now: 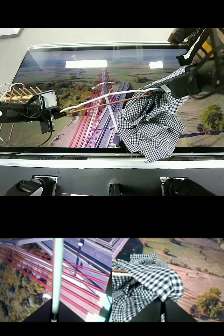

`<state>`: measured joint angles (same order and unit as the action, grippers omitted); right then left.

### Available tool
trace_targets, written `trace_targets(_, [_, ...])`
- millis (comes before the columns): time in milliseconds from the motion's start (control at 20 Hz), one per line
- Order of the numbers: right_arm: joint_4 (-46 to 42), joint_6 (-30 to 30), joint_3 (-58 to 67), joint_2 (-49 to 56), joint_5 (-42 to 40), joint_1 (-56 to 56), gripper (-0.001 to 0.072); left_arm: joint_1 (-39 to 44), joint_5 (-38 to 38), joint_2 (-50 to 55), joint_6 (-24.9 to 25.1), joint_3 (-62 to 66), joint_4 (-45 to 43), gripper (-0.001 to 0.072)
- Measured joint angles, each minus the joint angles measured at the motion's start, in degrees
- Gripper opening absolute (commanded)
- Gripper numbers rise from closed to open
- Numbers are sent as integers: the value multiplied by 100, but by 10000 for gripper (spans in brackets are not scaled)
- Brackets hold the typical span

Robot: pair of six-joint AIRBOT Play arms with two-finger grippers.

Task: Fold the clothes and pants, and hang the long-sleeved shirts on hangers.

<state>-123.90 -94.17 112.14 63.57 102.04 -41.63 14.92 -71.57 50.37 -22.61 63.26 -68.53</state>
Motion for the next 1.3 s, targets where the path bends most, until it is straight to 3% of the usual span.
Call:
trace_targets(900, [48, -42, 0, 264, -111, 0, 36, 603, 214, 297, 334, 0, 175, 31])
trace_targets(1300, [1080, -116, 0, 273, -262, 0, 36, 673, 411, 702, 680, 2, 715, 31])
